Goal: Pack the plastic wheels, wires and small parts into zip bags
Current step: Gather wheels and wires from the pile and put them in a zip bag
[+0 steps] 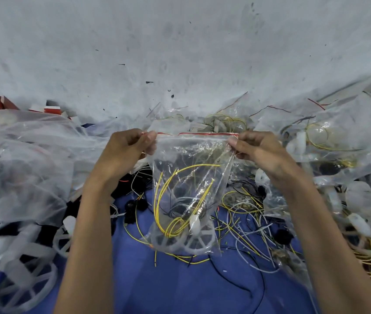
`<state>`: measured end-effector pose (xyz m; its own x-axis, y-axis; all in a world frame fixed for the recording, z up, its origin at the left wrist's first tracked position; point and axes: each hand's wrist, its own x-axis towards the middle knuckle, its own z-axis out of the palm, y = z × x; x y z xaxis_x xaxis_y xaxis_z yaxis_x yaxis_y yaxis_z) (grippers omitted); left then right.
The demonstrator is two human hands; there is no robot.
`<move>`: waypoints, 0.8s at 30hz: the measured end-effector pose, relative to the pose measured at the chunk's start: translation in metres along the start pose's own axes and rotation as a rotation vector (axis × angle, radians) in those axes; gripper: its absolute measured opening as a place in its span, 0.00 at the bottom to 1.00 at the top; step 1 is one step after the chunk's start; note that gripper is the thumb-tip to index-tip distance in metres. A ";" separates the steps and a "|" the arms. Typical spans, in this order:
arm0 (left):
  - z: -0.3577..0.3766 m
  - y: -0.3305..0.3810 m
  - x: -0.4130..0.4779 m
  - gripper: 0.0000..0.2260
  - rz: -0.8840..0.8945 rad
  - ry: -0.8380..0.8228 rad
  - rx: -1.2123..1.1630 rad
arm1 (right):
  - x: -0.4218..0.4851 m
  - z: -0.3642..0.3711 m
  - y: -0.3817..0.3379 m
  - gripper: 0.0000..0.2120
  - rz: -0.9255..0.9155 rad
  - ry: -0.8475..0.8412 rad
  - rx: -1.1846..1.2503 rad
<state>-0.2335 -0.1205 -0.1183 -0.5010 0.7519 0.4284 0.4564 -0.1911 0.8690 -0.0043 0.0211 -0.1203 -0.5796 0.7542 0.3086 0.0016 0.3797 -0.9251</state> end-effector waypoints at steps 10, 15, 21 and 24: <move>-0.001 0.023 -0.006 0.10 0.139 0.141 -0.040 | -0.001 0.003 -0.001 0.07 -0.078 0.014 0.038; -0.011 0.061 -0.013 0.08 0.443 0.362 -0.038 | 0.001 0.018 -0.007 0.11 -0.246 0.094 0.138; -0.024 0.079 -0.035 0.06 0.205 -0.325 0.370 | 0.004 0.012 0.013 0.04 -0.048 0.062 -0.164; -0.004 0.070 -0.034 0.07 -0.061 -0.673 0.395 | 0.013 0.006 0.037 0.03 0.094 0.126 -0.259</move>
<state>-0.1871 -0.1619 -0.0717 -0.0379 0.9988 0.0307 0.7332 0.0069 0.6800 -0.0162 0.0419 -0.1520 -0.4614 0.8468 0.2646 0.2675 0.4172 -0.8686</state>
